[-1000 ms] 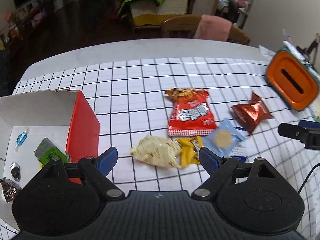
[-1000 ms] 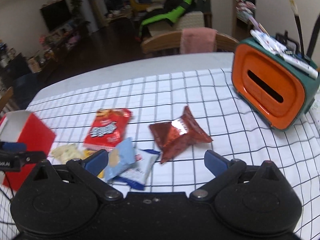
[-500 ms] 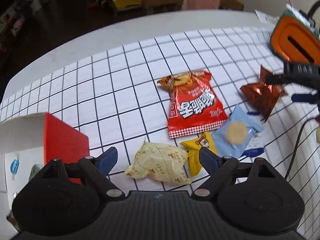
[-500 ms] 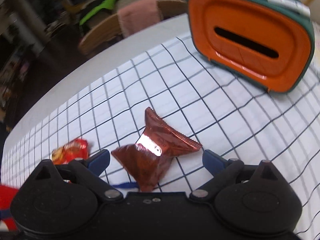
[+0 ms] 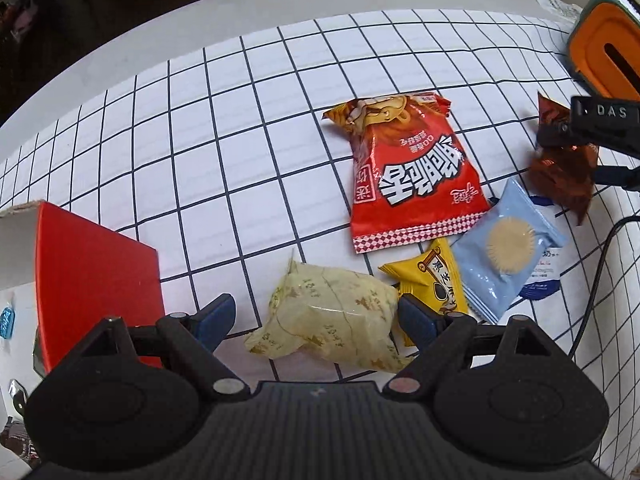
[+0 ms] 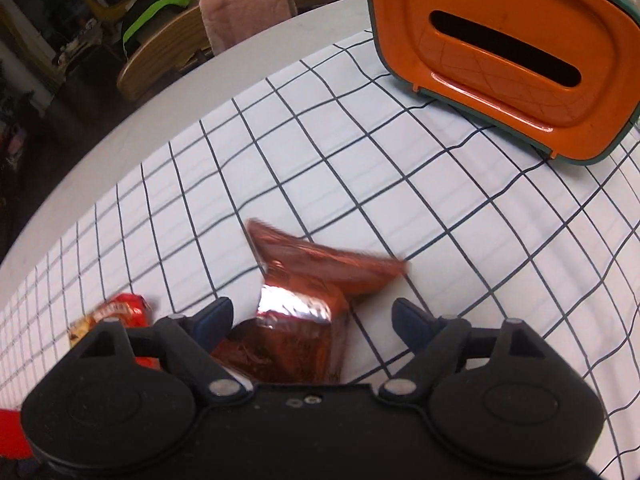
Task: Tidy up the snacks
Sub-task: 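Grasp the cream pastry bag with the left tool while the right tool grasps the Oreo pack, then carry the cream pastry bag and Oreo pack over the box with both tools, then open both tools to drop the pastry bag and Oreo pack into the box, then move both tools back over the remaining snacks on the table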
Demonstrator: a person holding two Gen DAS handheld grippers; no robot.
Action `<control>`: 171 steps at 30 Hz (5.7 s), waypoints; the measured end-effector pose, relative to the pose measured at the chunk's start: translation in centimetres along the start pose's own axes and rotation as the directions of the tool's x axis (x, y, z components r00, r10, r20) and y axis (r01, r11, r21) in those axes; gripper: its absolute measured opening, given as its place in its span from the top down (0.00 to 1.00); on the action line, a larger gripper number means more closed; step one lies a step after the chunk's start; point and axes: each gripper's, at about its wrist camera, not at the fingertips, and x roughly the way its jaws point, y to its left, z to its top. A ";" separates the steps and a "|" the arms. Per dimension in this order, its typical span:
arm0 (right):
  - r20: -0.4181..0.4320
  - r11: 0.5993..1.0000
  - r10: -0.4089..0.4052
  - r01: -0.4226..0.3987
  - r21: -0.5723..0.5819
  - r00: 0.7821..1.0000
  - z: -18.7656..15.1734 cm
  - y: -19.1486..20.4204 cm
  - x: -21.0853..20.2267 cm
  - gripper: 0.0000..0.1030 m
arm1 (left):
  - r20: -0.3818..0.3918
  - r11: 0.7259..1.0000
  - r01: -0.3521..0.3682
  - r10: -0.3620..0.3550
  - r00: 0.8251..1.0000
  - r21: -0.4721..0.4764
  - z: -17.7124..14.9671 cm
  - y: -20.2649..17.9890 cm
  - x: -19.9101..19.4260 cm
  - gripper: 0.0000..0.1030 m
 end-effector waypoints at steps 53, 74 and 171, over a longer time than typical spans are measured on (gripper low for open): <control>0.091 0.913 0.264 -0.219 -0.345 0.960 -10.2 3.6 -18.3 0.55 | 0.229 0.995 0.049 -0.028 0.973 -0.088 -9.4 3.6 -14.1 0.43; 0.046 0.812 0.357 -0.285 -0.509 0.933 -16.2 18.3 -20.0 0.55 | 0.287 0.992 -0.009 0.044 0.957 -0.123 -12.9 15.5 -18.0 0.43; -0.045 0.656 0.461 -0.375 -0.655 0.886 -20.3 20.9 -22.1 0.14 | 0.446 0.992 -0.080 0.114 0.888 -0.096 -14.3 15.8 -20.2 0.18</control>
